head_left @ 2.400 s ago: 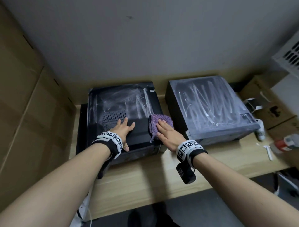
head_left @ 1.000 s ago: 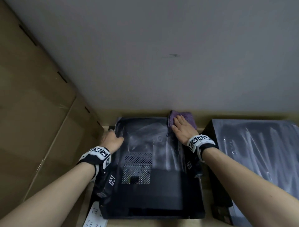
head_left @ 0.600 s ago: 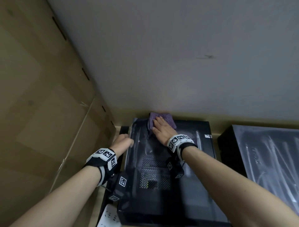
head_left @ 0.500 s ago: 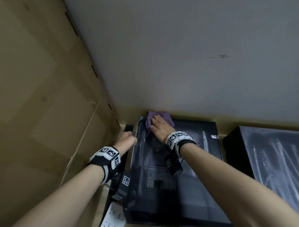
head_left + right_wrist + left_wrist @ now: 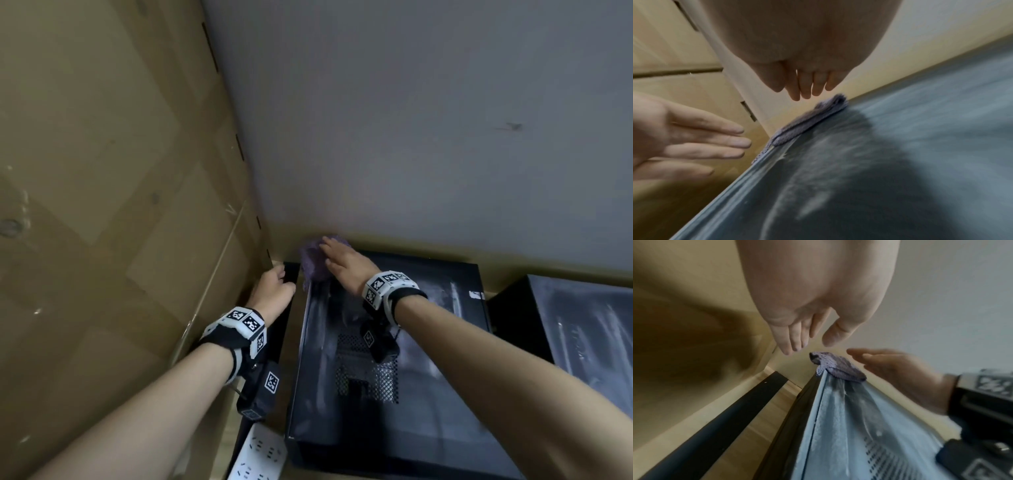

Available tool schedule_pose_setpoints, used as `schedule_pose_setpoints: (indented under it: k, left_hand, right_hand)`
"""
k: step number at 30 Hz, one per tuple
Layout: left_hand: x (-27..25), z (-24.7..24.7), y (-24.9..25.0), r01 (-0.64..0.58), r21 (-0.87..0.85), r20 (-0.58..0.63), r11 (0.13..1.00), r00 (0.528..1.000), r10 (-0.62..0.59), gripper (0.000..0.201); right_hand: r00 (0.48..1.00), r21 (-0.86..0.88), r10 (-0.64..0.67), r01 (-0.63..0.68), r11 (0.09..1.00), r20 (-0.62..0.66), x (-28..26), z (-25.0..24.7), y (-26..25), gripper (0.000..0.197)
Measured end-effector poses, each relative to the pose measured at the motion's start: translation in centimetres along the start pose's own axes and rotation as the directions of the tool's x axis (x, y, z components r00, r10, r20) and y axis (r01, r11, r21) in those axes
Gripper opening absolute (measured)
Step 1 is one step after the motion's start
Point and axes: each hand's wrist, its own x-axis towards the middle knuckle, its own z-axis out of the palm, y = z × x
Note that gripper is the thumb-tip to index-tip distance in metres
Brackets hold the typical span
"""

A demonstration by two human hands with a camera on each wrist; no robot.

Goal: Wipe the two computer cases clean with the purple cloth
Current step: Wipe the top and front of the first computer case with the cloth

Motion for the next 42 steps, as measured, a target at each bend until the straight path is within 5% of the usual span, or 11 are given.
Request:
schedule_pose_setpoints:
  k: [4,8,13,23,31,37,42]
  left_hand:
    - [1.0,2.8,2.9,-0.294,0.369,0.084,0.882,0.955,0.284,0.059]
    - [4.2,6.9,5.4,-0.346,0.671,0.278,0.656,0.937,0.21,0.069]
    - [5.3,8.9,3.2,-0.342,0.816,0.274,0.467,0.939,0.208,0.069]
    - [2.9,7.3,0.8,-0.406,0.74,0.37,0.536,0.911,0.18,0.07]
    - [-4.9,6.8,-1.7,-0.395,0.717,0.382,0.575,0.912,0.15,0.071]
    - [-11.0,7.8,-4.4,-0.351,0.703,0.337,0.619,0.93,0.144,0.07]
    - [-15.2,8.5,-6.9,-0.32,0.694,0.311,0.645,0.941,0.132,0.07]
  right_hand:
    - [0.994,-0.092,0.099,-0.104,0.99,-0.05,-5.6,-2.2,4.3,0.049]
    - [0.947,-0.26,0.319,-0.316,0.912,-0.035,-10.7,-3.3,9.5,0.057]
    - [0.874,-0.319,0.485,-0.46,0.828,-0.002,-13.6,-3.3,12.8,0.063]
    - [0.853,-0.28,0.521,-0.491,0.825,0.04,-12.6,-3.7,12.4,0.058]
    - [0.877,-0.281,0.48,-0.47,0.837,-0.037,-13.5,-5.2,11.9,0.064]
    - [0.966,-0.239,0.245,-0.258,0.936,-0.082,-15.4,-3.8,7.8,0.06]
    - [0.993,-0.308,0.1,-0.079,0.948,0.054,-18.5,0.2,3.9,0.059]
